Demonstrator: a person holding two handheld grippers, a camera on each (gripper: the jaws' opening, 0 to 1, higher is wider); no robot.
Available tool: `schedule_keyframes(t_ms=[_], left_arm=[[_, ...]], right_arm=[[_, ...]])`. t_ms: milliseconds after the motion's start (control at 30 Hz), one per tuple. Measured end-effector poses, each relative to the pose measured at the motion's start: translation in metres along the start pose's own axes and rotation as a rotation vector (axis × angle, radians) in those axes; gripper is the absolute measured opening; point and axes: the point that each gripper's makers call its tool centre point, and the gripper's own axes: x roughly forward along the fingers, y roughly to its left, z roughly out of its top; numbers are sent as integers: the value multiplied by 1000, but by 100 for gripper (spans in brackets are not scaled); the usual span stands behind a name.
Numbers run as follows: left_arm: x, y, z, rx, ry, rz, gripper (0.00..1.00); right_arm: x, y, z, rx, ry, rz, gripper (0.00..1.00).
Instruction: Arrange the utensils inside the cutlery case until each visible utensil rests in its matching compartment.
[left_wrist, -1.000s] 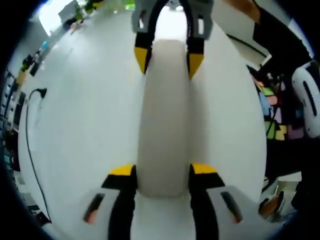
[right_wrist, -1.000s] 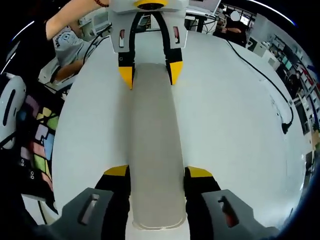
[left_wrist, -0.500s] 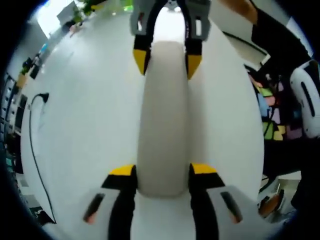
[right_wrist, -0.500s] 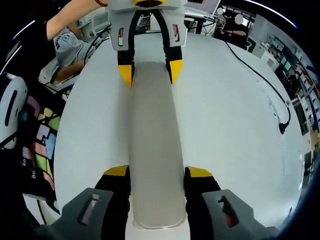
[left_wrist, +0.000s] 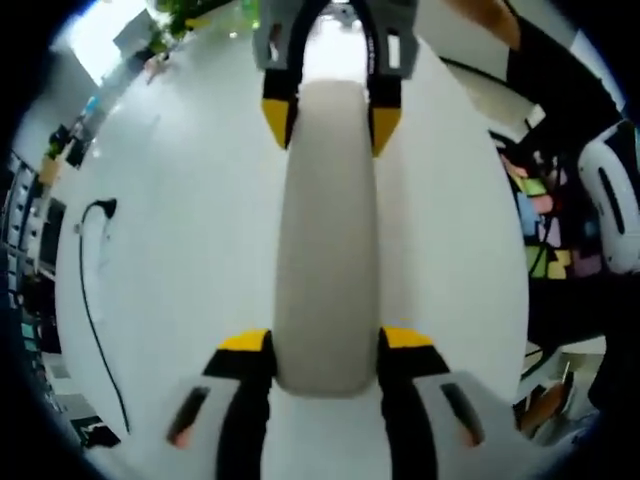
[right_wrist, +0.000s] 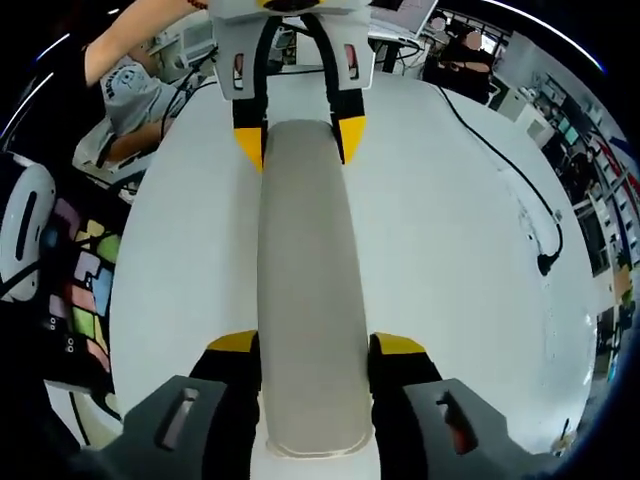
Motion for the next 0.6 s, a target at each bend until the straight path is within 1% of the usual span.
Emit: schedule_keyframes(t_ms=[67,200,367,467,600], left_arm=[[-1,7,3,6,0,10,43],[0,13,3,6,6,8,43],[5,20,1,2,12,9,43],[11,23,1,5,11,13,43],[21,28,-2,3,28,9,43]], right_arm=[[-2,-4,0,-2,2,-4,43],[-3,-11,1,-6,4,-5,43],[5,-19,0,-12,0,1,43],[11,-23,-4,-12,10,4,43],[18,-28,-6,-17,21,11,43]])
